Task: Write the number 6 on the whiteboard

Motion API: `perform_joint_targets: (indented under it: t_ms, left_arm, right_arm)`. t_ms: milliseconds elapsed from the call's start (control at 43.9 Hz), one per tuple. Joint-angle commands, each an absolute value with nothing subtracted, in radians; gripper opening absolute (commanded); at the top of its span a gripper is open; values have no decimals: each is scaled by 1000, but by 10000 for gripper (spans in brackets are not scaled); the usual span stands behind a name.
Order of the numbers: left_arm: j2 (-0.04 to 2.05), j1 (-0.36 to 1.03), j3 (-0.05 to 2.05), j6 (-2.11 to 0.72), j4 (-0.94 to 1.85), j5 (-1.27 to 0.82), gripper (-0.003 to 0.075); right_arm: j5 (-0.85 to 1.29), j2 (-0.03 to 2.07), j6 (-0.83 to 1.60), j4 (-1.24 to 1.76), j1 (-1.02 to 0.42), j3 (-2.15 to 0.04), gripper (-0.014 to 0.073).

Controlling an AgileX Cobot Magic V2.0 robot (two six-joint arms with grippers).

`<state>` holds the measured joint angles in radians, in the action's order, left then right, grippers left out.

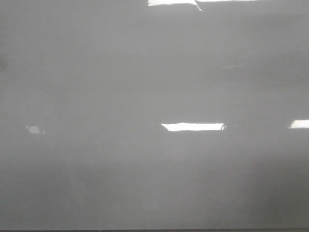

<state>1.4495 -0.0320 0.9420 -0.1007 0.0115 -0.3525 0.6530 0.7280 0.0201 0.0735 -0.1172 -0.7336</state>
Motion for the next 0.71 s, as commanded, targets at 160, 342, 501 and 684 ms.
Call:
perform_joint_targets:
  t_ms: [160, 342, 501, 684]
  left_arm:
    - [1270, -20, 977, -162, 9, -528, -20]
    - [1223, 77, 1011, -306, 37, -746, -20]
    - [1230, 193, 1063, -506, 147, -891, -20]
    - [1277, 353, 1116, -665, 261, -976, -20]
  right_arm:
    - [593, 727, 27, 74, -117, -770, 591]
    - [696, 783, 27, 74, -117, -830, 591]
    - [761, 859, 45, 74, -117, -888, 591]
    - [831, 934, 144, 143, -117, -932, 591]
